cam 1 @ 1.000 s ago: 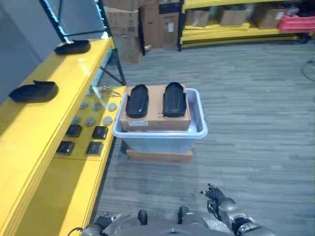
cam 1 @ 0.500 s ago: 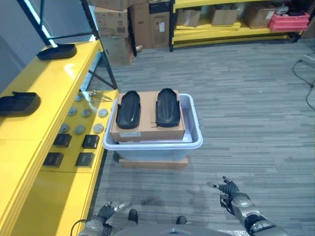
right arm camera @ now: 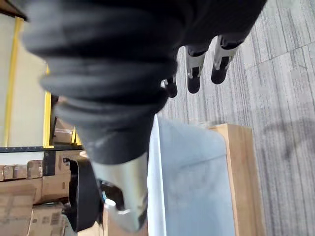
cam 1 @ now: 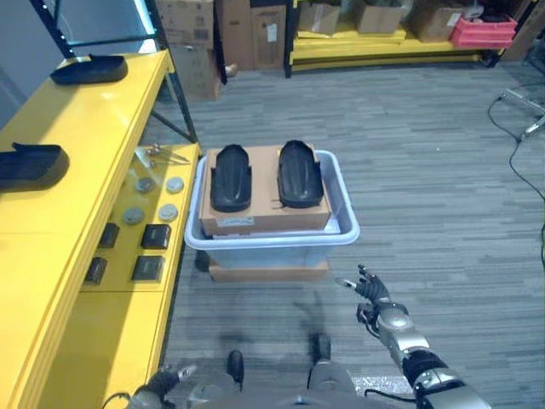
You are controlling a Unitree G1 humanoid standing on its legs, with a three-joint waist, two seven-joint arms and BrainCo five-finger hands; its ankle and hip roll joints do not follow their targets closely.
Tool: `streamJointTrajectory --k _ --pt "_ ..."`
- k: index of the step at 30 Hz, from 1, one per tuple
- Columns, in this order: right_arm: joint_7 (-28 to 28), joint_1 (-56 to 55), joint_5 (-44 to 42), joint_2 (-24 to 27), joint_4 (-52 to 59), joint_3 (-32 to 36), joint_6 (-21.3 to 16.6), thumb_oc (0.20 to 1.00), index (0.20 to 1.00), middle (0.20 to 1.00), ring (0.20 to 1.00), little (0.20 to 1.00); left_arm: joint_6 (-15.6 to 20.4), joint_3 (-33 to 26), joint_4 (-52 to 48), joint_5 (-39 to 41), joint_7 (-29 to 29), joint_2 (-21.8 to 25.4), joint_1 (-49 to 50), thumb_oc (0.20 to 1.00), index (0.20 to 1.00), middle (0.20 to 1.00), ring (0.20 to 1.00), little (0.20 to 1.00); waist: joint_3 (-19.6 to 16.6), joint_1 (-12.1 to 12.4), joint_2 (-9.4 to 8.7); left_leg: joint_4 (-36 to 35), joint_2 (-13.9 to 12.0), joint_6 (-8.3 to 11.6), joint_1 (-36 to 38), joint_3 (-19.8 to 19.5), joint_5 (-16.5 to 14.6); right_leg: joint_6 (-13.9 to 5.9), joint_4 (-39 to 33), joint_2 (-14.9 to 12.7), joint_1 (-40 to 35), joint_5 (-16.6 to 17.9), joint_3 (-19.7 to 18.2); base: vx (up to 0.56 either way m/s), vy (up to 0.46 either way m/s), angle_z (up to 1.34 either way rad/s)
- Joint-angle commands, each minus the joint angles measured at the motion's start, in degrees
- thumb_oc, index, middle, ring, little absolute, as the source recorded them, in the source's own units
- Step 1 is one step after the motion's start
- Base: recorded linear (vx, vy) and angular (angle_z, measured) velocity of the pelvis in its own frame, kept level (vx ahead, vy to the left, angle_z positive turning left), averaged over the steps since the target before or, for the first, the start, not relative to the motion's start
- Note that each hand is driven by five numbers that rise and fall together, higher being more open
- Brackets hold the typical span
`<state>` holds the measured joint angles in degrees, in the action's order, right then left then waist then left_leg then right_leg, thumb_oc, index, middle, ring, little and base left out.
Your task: Move parts from the plastic box to the shelf.
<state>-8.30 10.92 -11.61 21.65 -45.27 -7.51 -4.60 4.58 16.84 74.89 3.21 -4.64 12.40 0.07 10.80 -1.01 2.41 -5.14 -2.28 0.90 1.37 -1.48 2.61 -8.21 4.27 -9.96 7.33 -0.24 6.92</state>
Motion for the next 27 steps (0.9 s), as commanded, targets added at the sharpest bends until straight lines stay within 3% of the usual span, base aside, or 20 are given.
streamJointTrajectory --k 1,4,12,16,18,19,27 --pt "-2.5 1.1 -0.9 3.6 6.2 1.2 -3.5 1.000 1.000 1.000 1.000 1.000 0.8 -0.7 -1.0 -0.1 -1.5 0.3 -1.8 1.000 1.000 1.000 1.000 1.000 0.1 0.7 -0.91 4.9 -2.3 0.99 5.7 -2.4 -10.3 -1.10 -5.0 0.0 -3.4 4.2 1.4 0.13 -0.164 0.61" --pt "-5.1 4.7 1.9 6.1 5.6 0.8 -3.6 1.000 1.000 1.000 1.000 1.000 1.1 2.5 -2.5 -1.8 -1.6 -0.6 -1.2 1.000 1.000 1.000 1.000 1.000 0.6 1.5 -0.15 3.5 -4.2 2.14 4.1 -3.8 -8.9 -0.58 -8.2 1.2 -4.3 4.2 3.9 0.08 -0.118 0.16" --pt "-9.8 19.9 2.2 8.4 2.8 -3.0 -3.3 1.000 1.000 1.000 1.000 1.000 2.1 7.1 -5.5 -0.6 -2.7 -0.9 -3.5 1.000 1.000 1.000 1.000 1.000 4.6 3.4 -0.21 3.1 -4.6 2.61 -2.5 -4.7 -7.2 -0.45 -9.3 2.0 0.9 5.1 4.2 -0.08 -0.018 -0.01" --pt "-13.7 32.6 0.6 11.8 -3.4 -4.3 -3.5 1.000 1.000 1.000 1.000 1.000 2.9 8.8 -7.8 2.7 -3.6 0.3 -5.0 1.000 1.000 1.000 1.000 1.000 7.6 5.2 -0.94 5.6 -3.7 2.34 -7.7 -5.6 -7.2 -0.37 -9.2 1.6 4.2 6.2 4.0 -0.09 0.018 0.08" --pt "-13.6 32.9 0.5 11.9 -3.7 -4.4 -3.6 1.000 1.000 1.000 1.000 1.000 2.9 8.7 -7.8 2.7 -3.6 0.2 -5.2 1.000 1.000 1.000 1.000 1.000 7.6 5.1 -0.92 5.8 -3.6 2.32 -7.9 -5.6 -7.3 -0.38 -9.2 1.5 4.3 6.2 4.0 -0.05 0.017 0.13" --pt "-14.8 41.0 -0.6 14.0 -6.3 -6.6 -3.3 1.000 1.000 1.000 1.000 1.000 3.1 9.5 -7.7 3.7 -4.1 1.4 -6.2 1.000 1.000 1.000 1.000 1.000 9.5 5.7 -1.65 7.9 -2.9 2.21 -10.8 -5.9 -7.5 -0.40 -8.8 1.2 5.9 6.8 3.7 -0.08 0.031 0.11" --pt "-14.6 56.0 -3.1 17.1 -21.1 -13.0 -2.1 1.000 1.000 1.000 1.000 1.000 2.9 10.8 -6.1 5.0 -4.1 2.5 -8.0 1.000 1.000 1.000 1.000 1.000 12.3 7.5 -2.07 9.9 -1.9 2.16 -14.6 -7.4 -7.5 -0.53 -7.5 -0.1 8.1 7.1 4.4 -0.01 0.013 0.10"
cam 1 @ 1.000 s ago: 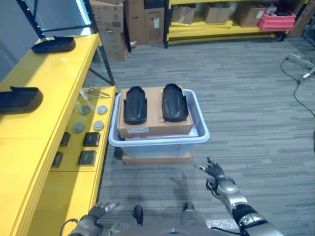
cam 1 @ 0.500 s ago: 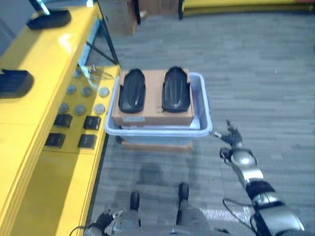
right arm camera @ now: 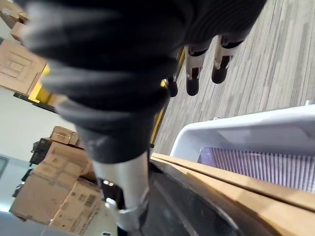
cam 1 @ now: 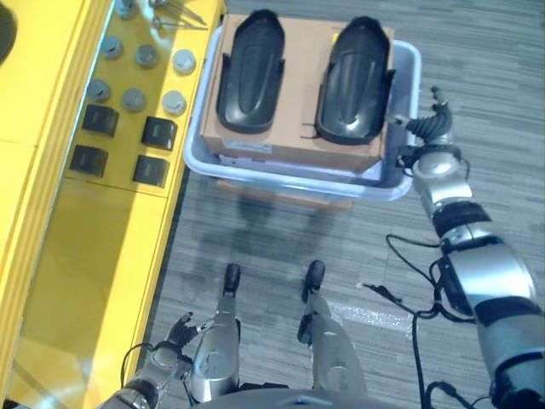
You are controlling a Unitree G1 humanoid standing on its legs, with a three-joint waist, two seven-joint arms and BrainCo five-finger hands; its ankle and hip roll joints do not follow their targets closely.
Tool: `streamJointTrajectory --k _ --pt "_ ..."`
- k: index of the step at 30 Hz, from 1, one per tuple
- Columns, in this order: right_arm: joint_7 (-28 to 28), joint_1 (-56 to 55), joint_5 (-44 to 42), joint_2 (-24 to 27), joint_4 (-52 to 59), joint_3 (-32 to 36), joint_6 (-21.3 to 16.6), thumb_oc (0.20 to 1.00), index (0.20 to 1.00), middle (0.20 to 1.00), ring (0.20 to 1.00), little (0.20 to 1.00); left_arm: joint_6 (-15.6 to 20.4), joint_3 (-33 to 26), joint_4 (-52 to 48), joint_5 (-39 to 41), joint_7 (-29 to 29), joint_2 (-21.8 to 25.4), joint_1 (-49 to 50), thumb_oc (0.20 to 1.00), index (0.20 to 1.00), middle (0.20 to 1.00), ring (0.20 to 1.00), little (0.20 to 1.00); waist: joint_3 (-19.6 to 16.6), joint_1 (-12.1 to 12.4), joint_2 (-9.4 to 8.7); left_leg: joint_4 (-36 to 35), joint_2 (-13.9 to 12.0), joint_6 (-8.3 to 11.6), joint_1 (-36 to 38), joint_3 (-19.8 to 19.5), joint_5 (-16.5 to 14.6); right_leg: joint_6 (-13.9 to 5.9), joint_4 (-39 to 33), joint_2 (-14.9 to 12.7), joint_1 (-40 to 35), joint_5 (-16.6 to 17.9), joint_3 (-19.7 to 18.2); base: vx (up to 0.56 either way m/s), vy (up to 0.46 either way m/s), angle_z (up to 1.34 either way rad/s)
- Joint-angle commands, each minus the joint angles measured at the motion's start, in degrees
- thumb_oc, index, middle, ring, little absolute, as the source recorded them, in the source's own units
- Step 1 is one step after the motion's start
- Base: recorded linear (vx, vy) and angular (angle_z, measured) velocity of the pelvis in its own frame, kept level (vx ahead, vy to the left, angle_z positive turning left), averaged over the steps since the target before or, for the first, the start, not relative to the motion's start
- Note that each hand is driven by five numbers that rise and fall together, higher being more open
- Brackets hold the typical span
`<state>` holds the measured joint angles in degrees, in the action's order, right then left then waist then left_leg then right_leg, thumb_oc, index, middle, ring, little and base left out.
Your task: Move parts from the plastic box to the shelf.
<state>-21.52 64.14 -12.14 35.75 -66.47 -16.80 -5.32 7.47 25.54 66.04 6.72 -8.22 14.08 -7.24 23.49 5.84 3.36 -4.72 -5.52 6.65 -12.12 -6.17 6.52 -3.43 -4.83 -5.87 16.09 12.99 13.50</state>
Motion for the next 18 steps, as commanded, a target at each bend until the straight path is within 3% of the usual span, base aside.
streamJointTrajectory --k 1,8,16,17,18 --pt "-1.7 4.2 -2.3 3.2 -1.4 -4.4 -1.1 1.000 1.000 1.000 1.000 1.000 -0.1 2.3 3.2 1.4 -0.5 0.9 -0.7 1.000 1.000 1.000 1.000 1.000 -0.2 1.0 -2.93 9.6 1.5 -3.56 -1.4 -3.0 -11.4 -5.37 1.7 -4.3 -0.5 -6.2 -1.9 0.03 0.013 0.08" --pt "1.0 12.8 0.3 6.1 -13.5 -11.0 2.7 1.000 1.000 1.000 1.000 1.000 0.0 3.8 0.4 3.9 -0.1 2.1 -2.1 1.000 1.000 1.000 1.000 1.000 1.8 3.1 -2.67 11.2 2.9 -3.44 -5.1 -5.2 -11.1 -5.75 2.4 -5.3 1.1 -6.1 -0.2 0.00 0.003 0.15" --pt "2.9 17.3 1.6 8.9 -18.6 -14.0 5.6 1.000 1.000 1.000 1.000 1.000 0.4 5.2 -3.7 6.9 -0.1 3.0 -5.3 1.000 1.000 1.000 1.000 1.000 5.4 4.8 -1.31 16.8 4.8 -3.59 -11.2 -7.1 -12.6 -5.45 6.1 -6.8 5.1 -6.9 0.8 -0.05 0.005 0.12" --pt "3.2 17.6 1.8 9.6 -19.5 -14.5 6.3 0.548 0.548 0.548 0.548 0.548 0.3 5.6 -5.0 7.4 0.0 3.3 -5.8 1.000 1.000 1.000 1.000 1.000 6.2 5.0 -0.83 18.0 5.3 -3.72 -12.8 -7.3 -12.8 -5.46 6.9 -7.1 6.3 -7.0 0.8 -0.04 0.027 0.20" --pt "3.4 17.4 2.4 10.1 -20.2 -14.8 6.7 0.200 0.200 0.200 0.200 0.200 0.2 5.8 -5.3 7.4 0.0 3.4 -6.0 1.000 1.000 1.000 1.000 1.000 6.3 5.2 -0.45 18.5 5.5 -3.82 -13.7 -7.3 -12.9 -5.46 7.4 -7.3 7.3 -7.1 0.8 -0.05 0.027 0.23"
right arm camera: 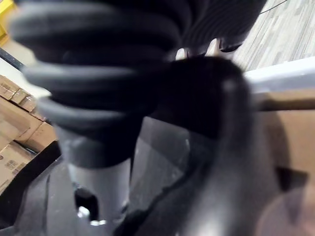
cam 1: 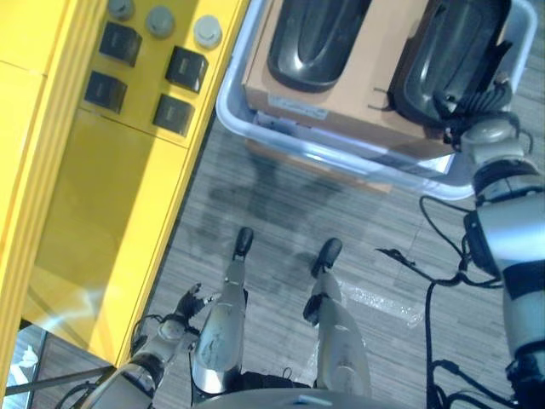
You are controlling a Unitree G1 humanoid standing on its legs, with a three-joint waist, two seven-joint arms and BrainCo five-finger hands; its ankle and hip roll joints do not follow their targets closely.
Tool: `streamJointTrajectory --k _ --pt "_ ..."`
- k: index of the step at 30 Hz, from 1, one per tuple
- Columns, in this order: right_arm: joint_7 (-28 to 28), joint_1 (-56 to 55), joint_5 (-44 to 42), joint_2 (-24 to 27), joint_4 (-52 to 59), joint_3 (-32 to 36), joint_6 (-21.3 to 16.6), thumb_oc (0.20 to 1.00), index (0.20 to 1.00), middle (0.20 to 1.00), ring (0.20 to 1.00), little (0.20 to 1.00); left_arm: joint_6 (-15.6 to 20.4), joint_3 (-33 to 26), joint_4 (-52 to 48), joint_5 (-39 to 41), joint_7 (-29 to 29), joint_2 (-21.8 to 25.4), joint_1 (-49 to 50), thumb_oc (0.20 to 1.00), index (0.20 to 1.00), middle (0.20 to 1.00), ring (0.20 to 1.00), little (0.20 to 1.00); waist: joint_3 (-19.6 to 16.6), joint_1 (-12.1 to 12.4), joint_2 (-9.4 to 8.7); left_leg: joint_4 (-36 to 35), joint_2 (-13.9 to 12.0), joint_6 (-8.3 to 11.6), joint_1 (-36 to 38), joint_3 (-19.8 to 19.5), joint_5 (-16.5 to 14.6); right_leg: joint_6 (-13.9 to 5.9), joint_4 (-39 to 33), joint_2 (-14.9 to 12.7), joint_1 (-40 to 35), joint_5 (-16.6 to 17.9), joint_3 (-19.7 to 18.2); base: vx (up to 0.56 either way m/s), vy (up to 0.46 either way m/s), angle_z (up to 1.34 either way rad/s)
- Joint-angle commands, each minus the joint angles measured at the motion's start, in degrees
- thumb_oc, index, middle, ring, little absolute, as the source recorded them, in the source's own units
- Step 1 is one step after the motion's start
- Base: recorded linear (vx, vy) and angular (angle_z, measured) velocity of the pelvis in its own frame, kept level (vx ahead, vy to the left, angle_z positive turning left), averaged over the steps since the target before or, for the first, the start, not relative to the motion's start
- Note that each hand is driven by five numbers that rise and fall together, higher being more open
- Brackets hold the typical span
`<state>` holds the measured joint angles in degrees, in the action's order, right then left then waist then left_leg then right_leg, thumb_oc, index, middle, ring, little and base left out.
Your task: Move parts from the plastic box to the shelf.
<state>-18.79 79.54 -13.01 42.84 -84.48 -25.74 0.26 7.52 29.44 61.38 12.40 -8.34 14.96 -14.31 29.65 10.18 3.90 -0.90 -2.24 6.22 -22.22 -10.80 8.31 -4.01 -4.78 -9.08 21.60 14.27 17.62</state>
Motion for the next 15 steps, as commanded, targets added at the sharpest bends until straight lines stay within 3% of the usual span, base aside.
streamJointTrajectory --k 1,4,15 --pt "0.6 2.0 3.3 3.0 -2.2 -5.9 1.1 0.200 0.200 0.200 0.200 0.200 0.2 1.9 -0.6 1.8 0.1 2.5 1.1 1.000 1.000 1.000 1.000 1.000 0.1 0.8 -0.99 14.7 2.3 -3.39 -3.7 -2.7 -14.7 -4.88 7.4 -4.1 1.8 -8.4 -3.4 -0.03 0.056 0.19" --pt "1.0 0.8 3.0 3.5 -2.1 -5.4 1.2 0.200 0.200 0.200 0.200 0.200 0.1 1.8 -0.8 2.1 0.2 2.8 0.4 1.000 1.000 1.000 1.000 1.000 0.1 0.7 -0.21 15.7 2.7 -3.72 -5.1 -2.4 -15.0 -4.69 8.6 -4.6 3.6 -8.7 -4.0 -0.02 0.049 0.05" --pt "-0.8 -6.8 0.5 -0.5 3.1 -0.7 -0.4 0.200 0.200 0.200 0.200 0.200 0.9 -1.4 -2.0 1.8 -2.0 3.7 1.4 1.000 1.000 1.000 1.000 1.000 -0.9 -2.5 -2.09 13.0 1.4 -3.42 2.2 -0.5 -15.7 -4.46 7.6 -3.9 -1.5 -9.1 -4.8 0.01 -0.006 -0.04"
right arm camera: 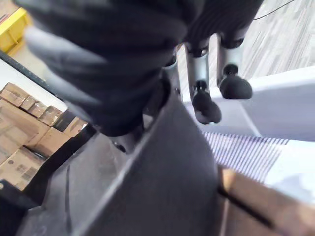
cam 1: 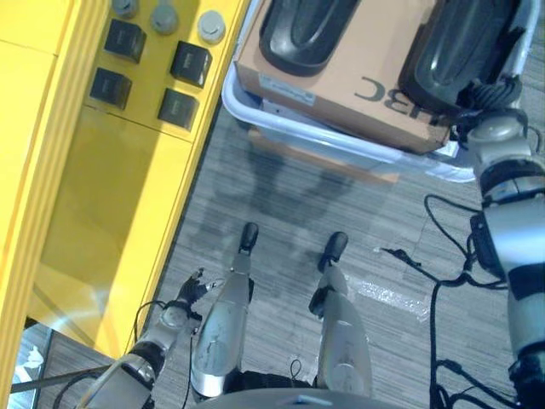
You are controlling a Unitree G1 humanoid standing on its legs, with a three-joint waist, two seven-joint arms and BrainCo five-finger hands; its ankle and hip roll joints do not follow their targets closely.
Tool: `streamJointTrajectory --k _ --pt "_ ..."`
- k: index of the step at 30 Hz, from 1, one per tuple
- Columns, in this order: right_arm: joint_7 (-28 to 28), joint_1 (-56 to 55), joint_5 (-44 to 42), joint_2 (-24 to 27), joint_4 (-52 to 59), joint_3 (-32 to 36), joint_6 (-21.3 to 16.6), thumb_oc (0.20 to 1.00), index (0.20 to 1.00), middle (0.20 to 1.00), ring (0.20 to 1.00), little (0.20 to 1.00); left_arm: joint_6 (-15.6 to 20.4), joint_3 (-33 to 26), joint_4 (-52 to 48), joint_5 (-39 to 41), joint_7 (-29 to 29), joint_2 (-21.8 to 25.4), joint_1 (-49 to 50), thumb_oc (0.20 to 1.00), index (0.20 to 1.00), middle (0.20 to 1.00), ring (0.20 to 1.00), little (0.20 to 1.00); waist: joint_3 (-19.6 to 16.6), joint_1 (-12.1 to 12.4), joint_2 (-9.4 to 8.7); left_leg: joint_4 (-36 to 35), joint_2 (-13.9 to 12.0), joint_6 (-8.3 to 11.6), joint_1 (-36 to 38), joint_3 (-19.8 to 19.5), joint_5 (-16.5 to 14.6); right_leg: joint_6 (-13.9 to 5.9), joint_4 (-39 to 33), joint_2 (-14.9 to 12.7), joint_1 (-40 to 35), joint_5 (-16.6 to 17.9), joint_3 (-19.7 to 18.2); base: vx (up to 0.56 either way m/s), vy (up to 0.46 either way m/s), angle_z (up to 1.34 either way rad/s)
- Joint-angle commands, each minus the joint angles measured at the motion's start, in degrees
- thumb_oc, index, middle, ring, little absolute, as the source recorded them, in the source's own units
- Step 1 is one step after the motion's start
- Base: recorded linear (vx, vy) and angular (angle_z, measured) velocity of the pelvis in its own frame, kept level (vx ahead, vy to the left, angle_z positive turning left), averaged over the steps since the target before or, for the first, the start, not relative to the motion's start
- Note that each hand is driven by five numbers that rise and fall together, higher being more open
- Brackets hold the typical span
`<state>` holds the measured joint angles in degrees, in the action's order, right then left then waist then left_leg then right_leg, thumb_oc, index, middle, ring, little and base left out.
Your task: Move parts from the plastic box to the shelf.
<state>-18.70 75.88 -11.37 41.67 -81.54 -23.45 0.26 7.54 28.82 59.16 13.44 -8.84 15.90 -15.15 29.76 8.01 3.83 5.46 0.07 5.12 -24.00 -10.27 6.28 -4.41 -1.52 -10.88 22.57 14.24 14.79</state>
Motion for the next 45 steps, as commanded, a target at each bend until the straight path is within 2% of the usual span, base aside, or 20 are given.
streamJointTrajectory --k 1,4,5,6,7,9,10,14,15,20,25,28,34,39,45 --pt "-1.3 -4.9 -0.9 0.9 0.9 -1.4 -0.5 0.200 0.200 0.200 0.200 0.200 1.0 -1.2 -2.7 0.5 -1.4 3.5 3.9 1.000 1.000 1.000 1.000 1.000 -2.2 -0.8 -2.28 5.6 -1.3 -2.15 5.8 -0.4 -13.7 -4.19 3.2 -1.8 -4.4 -8.9 -1.6 0.05 -0.041 -0.06" --pt "-2.2 -7.7 -1.4 1.5 1.2 1.6 -1.0 0.200 0.200 0.200 0.200 0.200 1.2 -1.5 -7.8 -0.5 -0.9 5.1 5.9 1.000 1.000 1.000 1.000 1.000 -4.3 -0.8 -2.45 3.7 -1.5 -2.09 8.3 0.0 -13.3 -4.54 1.6 -1.8 -6.8 -8.5 -0.8 0.07 -0.063 -0.12" --pt "-2.6 -11.0 -0.9 2.3 2.2 3.7 -1.4 0.200 0.200 0.200 0.200 0.200 1.5 -2.3 -13.0 -0.6 0.0 6.8 7.7 1.000 1.000 1.000 1.000 1.000 -6.5 -0.7 -2.17 2.4 -2.0 -2.01 11.3 0.3 -13.5 -4.73 0.7 -1.4 -9.5 -8.7 -0.5 0.10 -0.056 -0.08" --pt "-2.6 -11.2 -0.9 2.3 2.3 3.8 -1.4 0.200 0.200 0.200 0.200 0.200 1.4 -2.3 -13.1 -0.6 0.0 6.9 7.7 1.000 1.000 1.000 1.000 1.000 -6.6 -0.8 -2.38 2.2 -1.8 -2.06 11.2 0.2 -13.2 -4.77 0.6 -1.6 -9.4 -8.5 -0.4 0.17 -0.070 -0.09" --pt "-2.7 -14.8 0.8 3.0 4.6 5.1 -1.6 0.200 0.200 0.200 0.200 0.200 1.6 -3.2 -18.7 -1.0 1.2 8.7 9.4 1.000 1.000 1.000 1.000 1.000 -9.0 -0.7 -2.20 1.1 -2.3 -1.94 14.3 0.7 -13.6 -4.81 0.0 -1.2 -12.1 -9.1 0.0 0.09 -0.025 -0.04" --pt "-2.8 -16.1 2.2 3.9 6.3 5.4 -1.9 0.200 0.200 0.200 0.200 0.200 1.7 -3.6 -22.0 -1.3 1.9 10.0 10.2 1.000 1.000 1.000 1.000 1.000 -10.1 -0.8 -2.53 0.4 -2.3 -1.97 15.7 0.7 -13.3 -4.90 -0.5 -1.3 -13.4 -9.1 0.1 0.12 -0.056 -0.09" --pt "-2.5 -18.4 6.6 4.4 10.7 4.4 -1.8 0.200 0.200 0.200 0.200 0.200 1.7 -4.6 -27.4 -1.6 3.5 12.1 11.5 1.000 1.000 1.000 1.000 1.000 -12.4 -1.0 -2.76 -0.5 -2.7 -1.83 18.4 1.0 -13.6 -4.89 -0.9 -0.9 -15.9 -9.8 0.1 0.10 -0.059 -0.12" --pt "-2.5 -21.1 10.3 5.3 16.9 4.1 -2.0 0.200 0.200 0.200 0.200 0.200 1.3 -5.8 -32.1 -1.7 4.6 13.8 12.2 1.000 1.000 1.000 1.000 1.000 -14.7 -1.5 -3.37 -1.8 -2.9 -1.70 20.7 1.3 -13.2 -4.82 -1.4 -0.8 -17.9 -10.1 0.4 0.06 -0.051 -0.11" --pt "-2.3 -23.5 15.2 6.8 23.9 3.1 -1.9 0.200 0.200 0.200 0.200 0.200 1.0 -6.9 -36.7 -1.3 5.3 14.8 12.3 1.000 1.000 1.000 1.000 1.000 -16.9 -2.0 -3.78 -2.8 -3.2 -1.50 22.8 1.5 -12.9 -4.78 -1.8 -0.6 -19.9 -10.6 0.9 0.03 -0.063 -0.18" --pt "-1.0 -29.5 27.8 11.6 43.2 2.3 -1.8 0.200 0.200 0.200 0.200 0.200 0.1 -8.8 -44.8 -1.0 7.6 16.1 12.3 1.000 1.000 1.000 1.000 1.000 -22.0 -3.4 -3.78 -6.5 -4.4 -1.19 28.2 2.5 -12.3 -4.75 -2.7 0.4 -23.7 -11.8 1.0 0.04 -0.027 -0.07" --pt "-0.2 -34.2 37.8 16.5 59.6 4.1 -2.7 0.200 0.200 0.200 0.200 0.200 -0.3 -10.5 -53.6 8.6 10.0 15.4 12.4 1.000 1.000 1.000 1.000 1.000 -26.3 -4.7 -3.66 -10.2 -5.9 -0.79 32.3 3.8 -11.5 -4.96 -3.5 1.2 -26.4 -12.7 1.2 0.06 -0.028 -0.12" --pt "-0.2 -39.4 40.3 16.9 67.6 7.8 -3.4 0.200 0.200 0.200 0.200 0.200 -0.7 -10.9 -56.8 15.5 9.6 12.7 12.5 1.000 1.000 1.000 1.000 1.000 -27.9 -4.9 -3.88 -10.5 -6.3 -0.73 33.6 3.9 -11.9 -5.06 -3.5 1.4 -27.9 -13.2 1.5 0.06 -0.032 -0.01" --pt "-1.5 -44.0 43.9 15.2 78.6 12.0 -5.3 0.200 0.200 0.200 0.200 0.200 0.2 -10.9 -61.0 14.0 5.1 8.5 7.7 1.000 1.000 1.000 1.000 1.000 -28.6 -4.6 -4.70 -10.5 -6.2 -0.85 34.4 2.8 -12.1 -4.76 -3.5 1.5 -29.4 -13.6 2.2 0.01 -0.032 -0.01" --pt "-1.8 -41.9 44.4 12.3 84.2 7.8 -7.9 0.200 0.200 0.200 0.200 0.200 1.5 -9.6 -64.4 16.8 2.4 6.6 5.1 1.000 1.000 1.000 1.000 1.000 -28.9 -3.8 -5.33 -10.5 -6.4 -0.80 34.0 2.7 -11.7 -4.59 -3.5 1.7 -29.2 -13.5 2.5 -0.02 -0.033 0.06" --pt "-2.9 -38.1 44.3 9.2 87.6 3.2 -8.6 0.200 0.200 0.200 0.200 0.200 1.0 -6.9 -63.3 20.6 1.1 5.5 3.4 1.000 1.000 1.000 1.000 1.000 -28.8 -3.2 -5.34 -10.4 -6.2 -0.95 33.6 2.6 -11.5 -4.56 -3.5 1.6 -29.1 -13.2 2.4 -0.01 -0.005 0.01"
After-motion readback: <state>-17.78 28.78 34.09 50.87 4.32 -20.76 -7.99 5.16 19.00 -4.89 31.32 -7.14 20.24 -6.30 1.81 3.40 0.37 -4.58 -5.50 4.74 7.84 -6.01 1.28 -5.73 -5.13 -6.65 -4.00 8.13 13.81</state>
